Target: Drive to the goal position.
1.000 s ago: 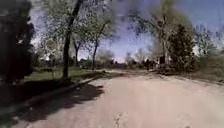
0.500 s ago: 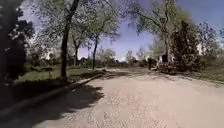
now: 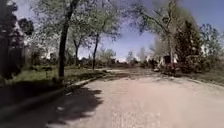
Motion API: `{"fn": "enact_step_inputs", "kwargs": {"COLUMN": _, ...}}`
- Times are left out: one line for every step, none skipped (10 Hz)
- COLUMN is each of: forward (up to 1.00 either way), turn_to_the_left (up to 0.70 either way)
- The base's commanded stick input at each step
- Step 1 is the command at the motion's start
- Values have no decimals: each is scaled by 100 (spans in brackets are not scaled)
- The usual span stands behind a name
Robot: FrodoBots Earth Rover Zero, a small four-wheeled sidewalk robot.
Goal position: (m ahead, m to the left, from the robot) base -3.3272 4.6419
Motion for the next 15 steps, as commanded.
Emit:
{"fn": "enact_step_inputs", "kwargs": {"forward": 70, "turn_to_the_left": 0}}
{"fn": "enact_step_inputs", "kwargs": {"forward": 70, "turn_to_the_left": -11}}
{"fn": "enact_step_inputs", "kwargs": {"forward": 70, "turn_to_the_left": -26}}
{"fn": "enact_step_inputs", "kwargs": {"forward": 70, "turn_to_the_left": -35}}
{"fn": "enact_step_inputs", "kwargs": {"forward": 70, "turn_to_the_left": -34}}
{"fn": "enact_step_inputs", "kwargs": {"forward": 70, "turn_to_the_left": -33}}
{"fn": "enact_step_inputs", "kwargs": {"forward": 70, "turn_to_the_left": 0}}
{"fn": "enact_step_inputs", "kwargs": {"forward": 70, "turn_to_the_left": 0}}
{"fn": "enact_step_inputs", "kwargs": {"forward": 70, "turn_to_the_left": 0}}
{"fn": "enact_step_inputs", "kwargs": {"forward": 70, "turn_to_the_left": 0}}
{"fn": "enact_step_inputs", "kwargs": {"forward": 70, "turn_to_the_left": 0}}
{"fn": "enact_step_inputs", "kwargs": {"forward": 70, "turn_to_the_left": 0}}
{"fn": "enact_step_inputs", "kwargs": {"forward": 70, "turn_to_the_left": 0}}
{"fn": "enact_step_inputs", "kwargs": {"forward": 70, "turn_to_the_left": 0}}
{"fn": "enact_step_inputs", "kwargs": {"forward": 70, "turn_to_the_left": 0}}
